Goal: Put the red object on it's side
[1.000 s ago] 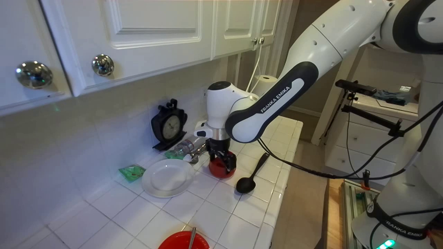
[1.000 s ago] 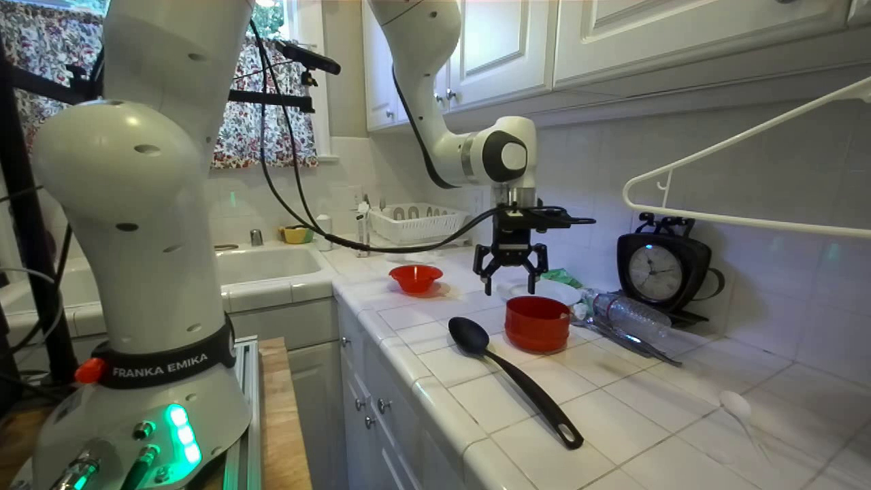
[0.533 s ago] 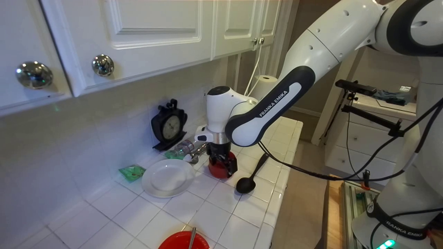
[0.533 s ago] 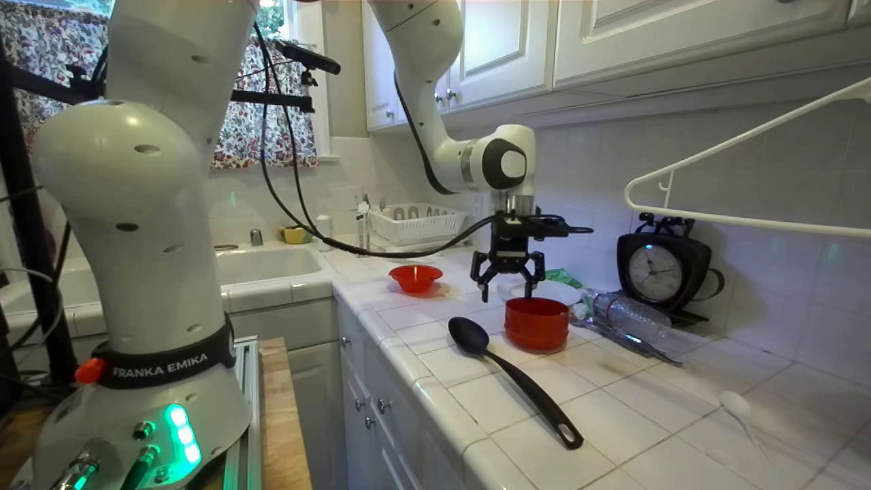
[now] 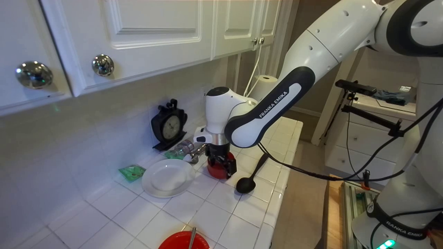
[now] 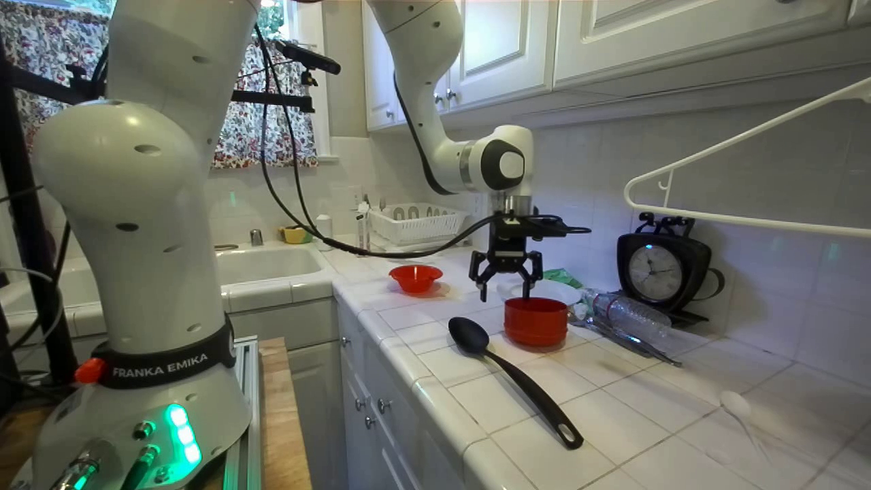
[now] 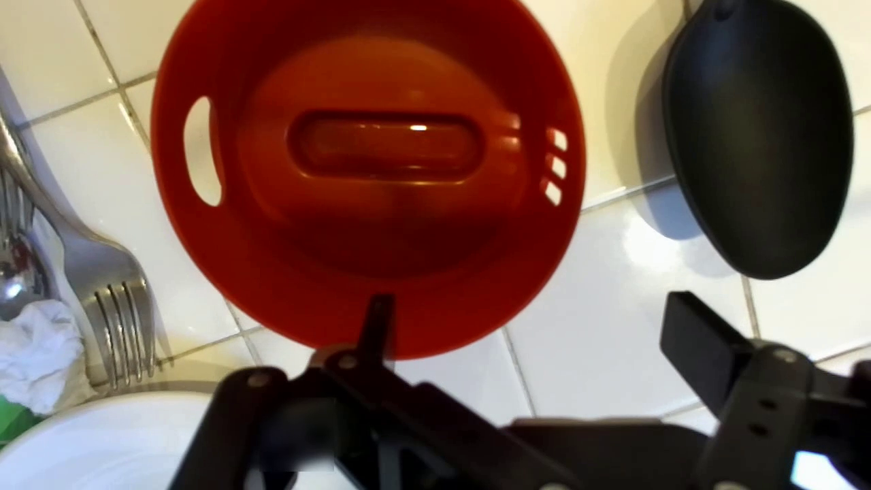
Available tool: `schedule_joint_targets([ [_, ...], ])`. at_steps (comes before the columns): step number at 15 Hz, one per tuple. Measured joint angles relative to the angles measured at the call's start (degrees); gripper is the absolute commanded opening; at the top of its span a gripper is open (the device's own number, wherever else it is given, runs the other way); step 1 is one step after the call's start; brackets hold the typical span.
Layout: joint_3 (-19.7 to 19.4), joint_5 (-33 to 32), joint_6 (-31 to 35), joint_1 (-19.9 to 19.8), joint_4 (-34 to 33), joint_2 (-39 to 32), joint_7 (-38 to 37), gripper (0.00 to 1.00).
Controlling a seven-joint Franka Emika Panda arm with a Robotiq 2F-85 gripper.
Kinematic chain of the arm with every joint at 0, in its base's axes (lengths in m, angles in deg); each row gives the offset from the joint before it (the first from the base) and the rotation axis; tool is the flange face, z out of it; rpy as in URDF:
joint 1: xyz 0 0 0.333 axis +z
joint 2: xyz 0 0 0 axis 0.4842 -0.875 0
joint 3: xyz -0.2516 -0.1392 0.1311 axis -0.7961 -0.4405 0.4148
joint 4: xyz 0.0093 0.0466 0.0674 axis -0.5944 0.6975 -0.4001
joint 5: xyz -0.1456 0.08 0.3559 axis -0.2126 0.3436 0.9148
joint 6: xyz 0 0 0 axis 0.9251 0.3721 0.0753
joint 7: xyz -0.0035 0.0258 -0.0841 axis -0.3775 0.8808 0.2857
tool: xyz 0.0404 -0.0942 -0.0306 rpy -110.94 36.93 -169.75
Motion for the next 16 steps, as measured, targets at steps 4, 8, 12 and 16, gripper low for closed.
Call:
schedule_joint_targets([
  [4, 0.33, -0.12, 0.35, 0.12, -0.09, 0.00, 0.01, 1.00],
  [8, 0.42, -0.42, 0.39, 0.65, -0.10, -0.21, 0.01, 1.00],
  [12, 0.48, -0.54, 0.39, 1.08, -0.12, -0.77, 0.26, 1.00],
  [16, 0.49, -0.72, 0.39, 1.43, -0.31, -1.14, 0.65, 1.00],
])
